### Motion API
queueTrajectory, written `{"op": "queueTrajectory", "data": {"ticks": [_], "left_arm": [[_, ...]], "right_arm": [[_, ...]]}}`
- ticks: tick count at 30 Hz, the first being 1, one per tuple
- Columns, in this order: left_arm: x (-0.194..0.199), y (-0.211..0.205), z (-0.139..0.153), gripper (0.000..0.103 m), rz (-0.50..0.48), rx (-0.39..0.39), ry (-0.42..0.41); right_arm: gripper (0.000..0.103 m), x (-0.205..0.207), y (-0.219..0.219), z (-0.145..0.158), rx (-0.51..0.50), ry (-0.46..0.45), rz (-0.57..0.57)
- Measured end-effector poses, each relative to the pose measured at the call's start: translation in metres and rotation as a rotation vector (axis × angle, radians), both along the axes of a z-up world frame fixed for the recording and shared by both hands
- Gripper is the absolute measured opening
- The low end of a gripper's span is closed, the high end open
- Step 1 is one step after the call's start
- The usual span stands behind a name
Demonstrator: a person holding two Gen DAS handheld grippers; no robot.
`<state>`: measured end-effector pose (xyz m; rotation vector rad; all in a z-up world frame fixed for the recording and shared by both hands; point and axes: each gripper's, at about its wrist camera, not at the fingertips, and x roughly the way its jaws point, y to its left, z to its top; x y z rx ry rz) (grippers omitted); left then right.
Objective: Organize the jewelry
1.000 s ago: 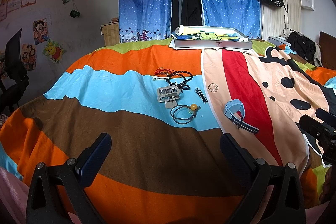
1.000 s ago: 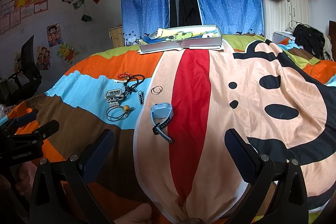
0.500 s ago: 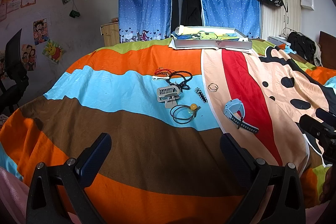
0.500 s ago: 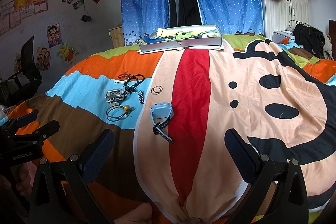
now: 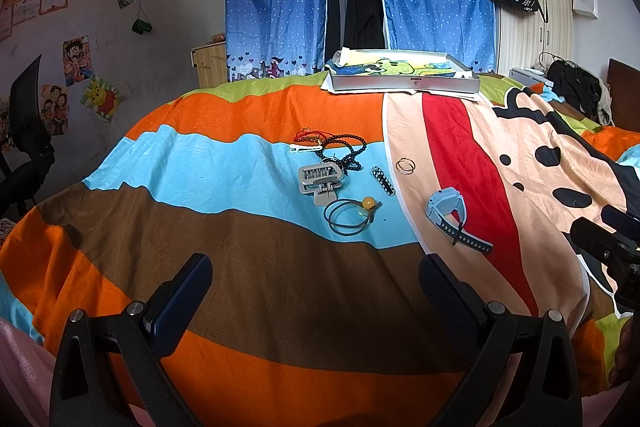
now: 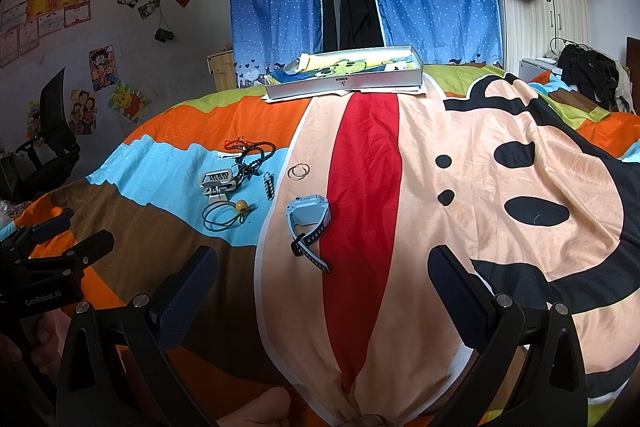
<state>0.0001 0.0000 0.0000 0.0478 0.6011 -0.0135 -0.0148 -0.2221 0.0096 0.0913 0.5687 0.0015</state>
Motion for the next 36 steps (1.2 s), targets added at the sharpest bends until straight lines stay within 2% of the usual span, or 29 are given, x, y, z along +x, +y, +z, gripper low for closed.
{"op": "queueTrajectory", "data": {"ticks": [28,31,36], "left_arm": [[0.003,-0.003,-0.001,0.103,0.002,0.015,0.015],[0.003,0.001,-0.005,0.103,0.011,0.022,0.034],[0.015,0.010,-0.007,0.103,0.027,0.037,0.133]], "right_arm": [[0.102,-0.001,0.003,0.001,0.002,0.006,-0.004],[0.102,0.001,0.001,-0.001,-0.001,0.004,-0.013],[0.102,0.002,-0.004,0.002,-0.039,-0.010,-0.030]]}}
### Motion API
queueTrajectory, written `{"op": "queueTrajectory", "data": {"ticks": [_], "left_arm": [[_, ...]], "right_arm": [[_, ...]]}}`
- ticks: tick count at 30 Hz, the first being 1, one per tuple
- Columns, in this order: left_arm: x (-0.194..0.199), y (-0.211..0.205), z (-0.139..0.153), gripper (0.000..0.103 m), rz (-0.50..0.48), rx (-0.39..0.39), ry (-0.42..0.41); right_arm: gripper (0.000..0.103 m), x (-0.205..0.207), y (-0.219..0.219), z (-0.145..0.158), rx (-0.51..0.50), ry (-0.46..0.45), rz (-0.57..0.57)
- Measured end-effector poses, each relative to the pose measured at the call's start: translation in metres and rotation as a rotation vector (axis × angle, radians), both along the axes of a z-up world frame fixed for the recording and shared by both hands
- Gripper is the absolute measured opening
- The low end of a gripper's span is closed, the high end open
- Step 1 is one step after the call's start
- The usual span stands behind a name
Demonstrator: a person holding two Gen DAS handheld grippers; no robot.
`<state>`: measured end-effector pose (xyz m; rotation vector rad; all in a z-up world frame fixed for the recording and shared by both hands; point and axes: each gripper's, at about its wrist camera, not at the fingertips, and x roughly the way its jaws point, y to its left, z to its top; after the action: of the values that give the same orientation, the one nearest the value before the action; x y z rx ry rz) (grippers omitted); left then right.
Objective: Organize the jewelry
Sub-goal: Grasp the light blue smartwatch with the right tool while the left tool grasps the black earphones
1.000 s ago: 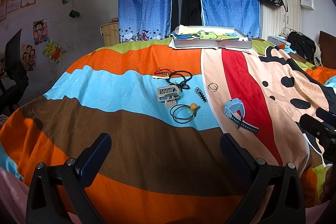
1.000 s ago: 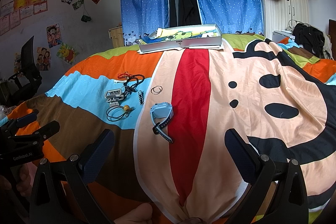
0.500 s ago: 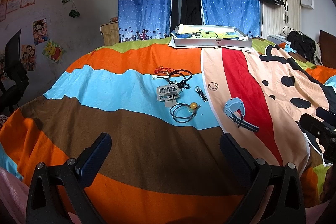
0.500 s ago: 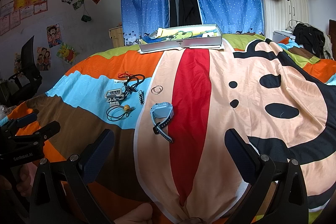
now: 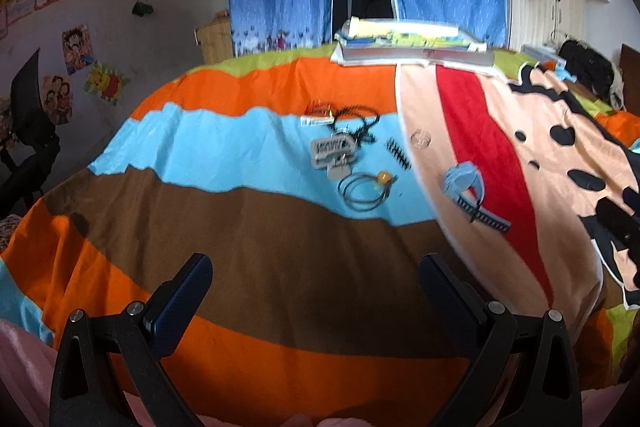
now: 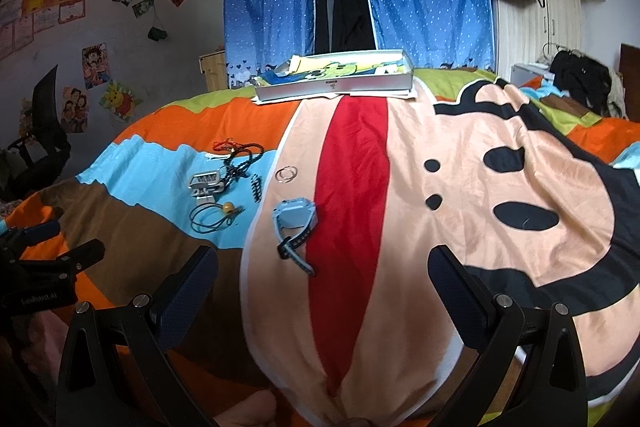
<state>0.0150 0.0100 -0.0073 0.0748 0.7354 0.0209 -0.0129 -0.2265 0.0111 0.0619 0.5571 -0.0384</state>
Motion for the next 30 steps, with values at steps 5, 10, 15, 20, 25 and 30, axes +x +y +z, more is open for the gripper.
{"op": "queueTrajectory", "data": {"ticks": [5,10,15,20,25,30], "left_arm": [[0.018,0.012,0.004,0.103,-0.002,-0.031,0.074],[0.046,0.018,0.003,0.103,-0.030,-0.091,0.152],[0.079,0.015,0.000,0.103,-0.115,-0.072,0.207],[0.116,0.007,-0.019,0.103,-0.202,-0.066,0.240],[0.148,-0.001,-0.049,0.103,-0.215,-0.053,0.284],[0.166,-0.009,-0.068,0.091,-0.242,-0.063,0.322]], "right_arm": [[0.102,0.007,-0.005,0.006,-0.010,-0.006,0.019],[0.102,0.032,-0.004,0.007,-0.029,0.046,0.065],[0.102,0.063,-0.003,-0.004,-0.007,0.124,0.124],[0.102,0.096,0.003,-0.023,-0.046,0.170,0.182],[0.102,0.122,0.005,-0.040,-0.030,0.208,0.229],[0.102,0.144,0.003,-0.056,0.031,0.236,0.268]]}}
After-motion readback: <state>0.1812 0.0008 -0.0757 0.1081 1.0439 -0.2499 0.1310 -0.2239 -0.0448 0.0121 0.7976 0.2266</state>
